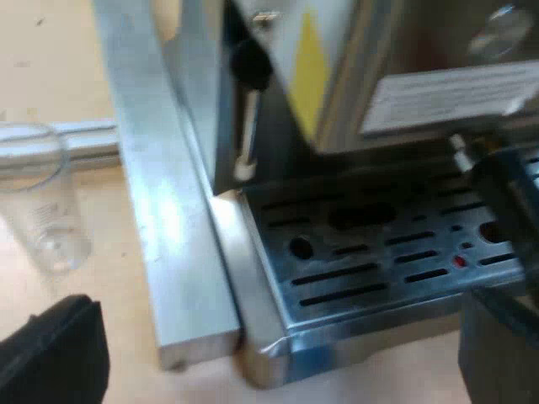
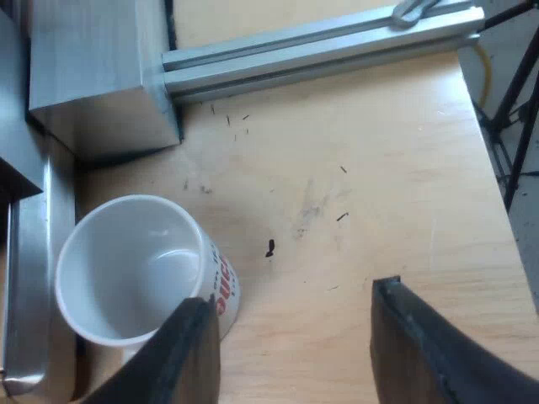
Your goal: Remove mug from coffee machine
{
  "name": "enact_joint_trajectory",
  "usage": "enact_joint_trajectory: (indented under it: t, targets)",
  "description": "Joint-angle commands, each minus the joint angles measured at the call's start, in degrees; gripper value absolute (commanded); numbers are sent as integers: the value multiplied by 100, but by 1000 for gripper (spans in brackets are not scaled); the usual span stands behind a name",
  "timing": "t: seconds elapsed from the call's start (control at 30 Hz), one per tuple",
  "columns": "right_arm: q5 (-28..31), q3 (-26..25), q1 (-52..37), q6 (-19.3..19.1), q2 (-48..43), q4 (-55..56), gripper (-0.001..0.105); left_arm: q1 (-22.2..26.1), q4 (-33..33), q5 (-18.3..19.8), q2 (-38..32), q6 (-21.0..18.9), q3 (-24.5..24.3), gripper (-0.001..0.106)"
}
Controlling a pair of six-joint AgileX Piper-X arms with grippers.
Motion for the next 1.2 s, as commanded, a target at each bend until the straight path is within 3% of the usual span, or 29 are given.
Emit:
enact_joint_trajectory:
  t: [0.03,0.27,0.33,0.73,1.0,1.2]
  targets:
    - [214,-52,-29,-157,-115,-1,44,109,165,-82,-54,185,-62,86]
    - [942,-52,-29,-236,-551,244,44,108,504,-296,-541,353,-62,86]
    - [946,-4,-29,-347,-896,263,44,108,584,-436,-1000,353,-62,86]
    - [931,232,-29,-363,-2986,698,44,108,1046,-424,-2744,384,-62,86]
    - [931,296,-29,-331,-4039,1083,44,108,1261,-424,-3432,384,-62,86]
    - [746,553,-29,-331,-4775,1138,44,108,1793,-398,-3959,469,-62,86]
